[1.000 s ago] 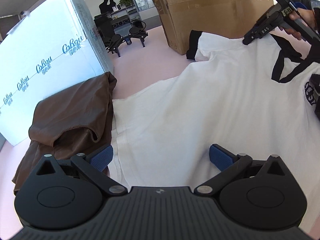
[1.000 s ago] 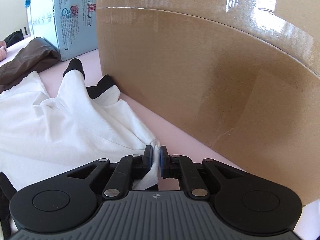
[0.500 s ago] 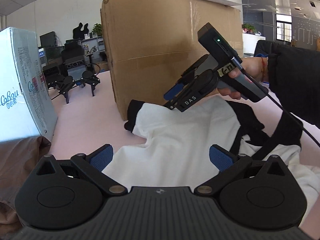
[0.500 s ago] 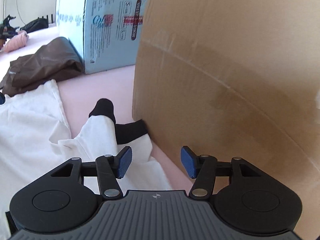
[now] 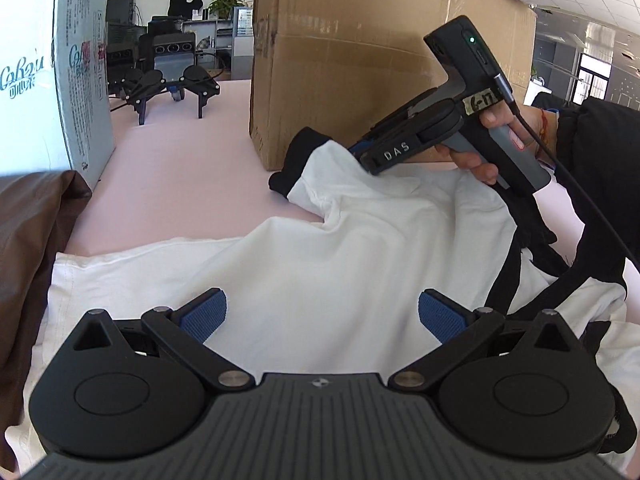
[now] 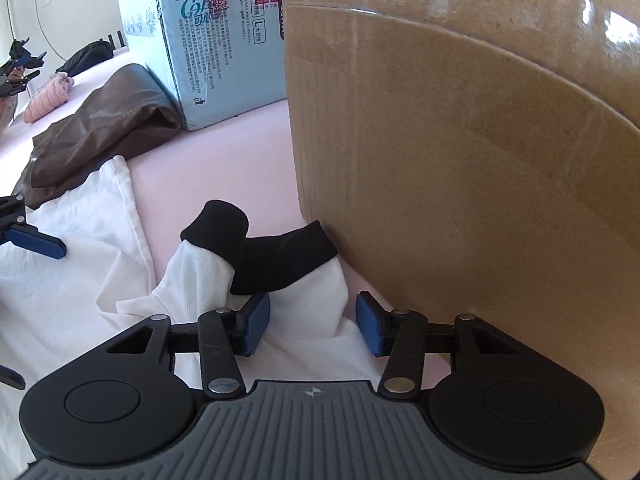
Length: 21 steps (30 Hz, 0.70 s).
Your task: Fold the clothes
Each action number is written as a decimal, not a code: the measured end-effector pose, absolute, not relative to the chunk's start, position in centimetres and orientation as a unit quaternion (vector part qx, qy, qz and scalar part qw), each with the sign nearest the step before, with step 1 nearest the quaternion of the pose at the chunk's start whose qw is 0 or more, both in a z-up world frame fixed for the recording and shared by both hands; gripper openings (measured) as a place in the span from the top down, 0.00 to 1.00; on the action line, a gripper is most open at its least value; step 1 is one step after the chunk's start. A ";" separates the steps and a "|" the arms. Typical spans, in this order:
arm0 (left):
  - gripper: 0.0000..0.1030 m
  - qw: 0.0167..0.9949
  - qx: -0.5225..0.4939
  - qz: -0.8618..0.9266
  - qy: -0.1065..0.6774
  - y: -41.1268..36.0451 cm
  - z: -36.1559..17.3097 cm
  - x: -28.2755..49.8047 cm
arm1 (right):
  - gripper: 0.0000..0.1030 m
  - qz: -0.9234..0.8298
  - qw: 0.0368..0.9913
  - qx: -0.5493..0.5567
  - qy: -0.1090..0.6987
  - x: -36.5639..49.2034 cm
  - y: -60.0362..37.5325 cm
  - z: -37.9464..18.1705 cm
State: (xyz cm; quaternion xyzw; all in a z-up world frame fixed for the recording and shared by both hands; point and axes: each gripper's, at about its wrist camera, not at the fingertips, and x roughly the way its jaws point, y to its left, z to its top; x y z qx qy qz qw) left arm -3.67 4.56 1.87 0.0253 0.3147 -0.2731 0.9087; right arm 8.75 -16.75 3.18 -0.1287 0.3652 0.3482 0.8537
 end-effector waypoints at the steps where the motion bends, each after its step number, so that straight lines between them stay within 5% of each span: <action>1: 0.00 0.908 0.021 -0.272 0.317 4.7 1.8 -3.6 | 0.96 0.340 0.862 -0.127 0.354 8.7 -16.8 3.4; 15: 0.00 0.927 0.014 -0.246 0.284 6.5 2.8 -4.2 | 0.96 0.342 0.906 -0.140 0.206 0.3 -21.7 10.2; 21: 0.00 0.935 0.030 -0.251 0.249 7.1 3.8 -5.3 | 0.96 0.383 0.877 -0.195 0.215 -7.3 -22.5 8.3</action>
